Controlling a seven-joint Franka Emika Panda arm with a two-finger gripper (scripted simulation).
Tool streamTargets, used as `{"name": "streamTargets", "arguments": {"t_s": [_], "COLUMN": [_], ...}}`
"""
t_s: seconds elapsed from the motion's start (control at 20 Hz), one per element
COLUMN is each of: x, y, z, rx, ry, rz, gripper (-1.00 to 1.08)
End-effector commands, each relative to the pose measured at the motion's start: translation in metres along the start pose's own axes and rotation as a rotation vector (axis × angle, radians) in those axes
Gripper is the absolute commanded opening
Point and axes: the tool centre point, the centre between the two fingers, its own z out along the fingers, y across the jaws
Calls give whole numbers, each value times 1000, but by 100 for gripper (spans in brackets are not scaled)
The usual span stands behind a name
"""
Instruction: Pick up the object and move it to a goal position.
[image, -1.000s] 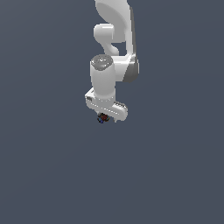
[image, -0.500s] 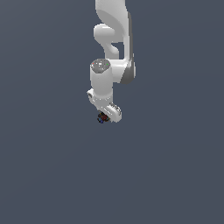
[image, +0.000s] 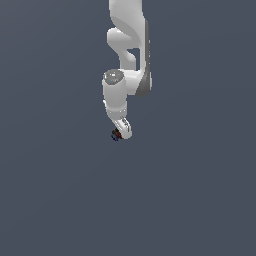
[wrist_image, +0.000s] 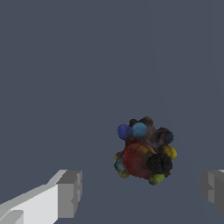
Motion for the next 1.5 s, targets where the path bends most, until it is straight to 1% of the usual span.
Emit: {"name": "streamTargets", "arguments": {"t_s": [0.0, 0.35, 0.75, 1.25, 1.45], "x": [-1, -3, -4, -4, -4], "y": [7, 17, 18, 20, 20], "z": [4, 10, 13, 50, 59], "rx": [-2, -6, -6, -6, -6], "ry": [2, 4, 5, 5, 5], "rz": [53, 136, 144, 148, 149], "gripper": [100, 100, 100, 100, 100]}}
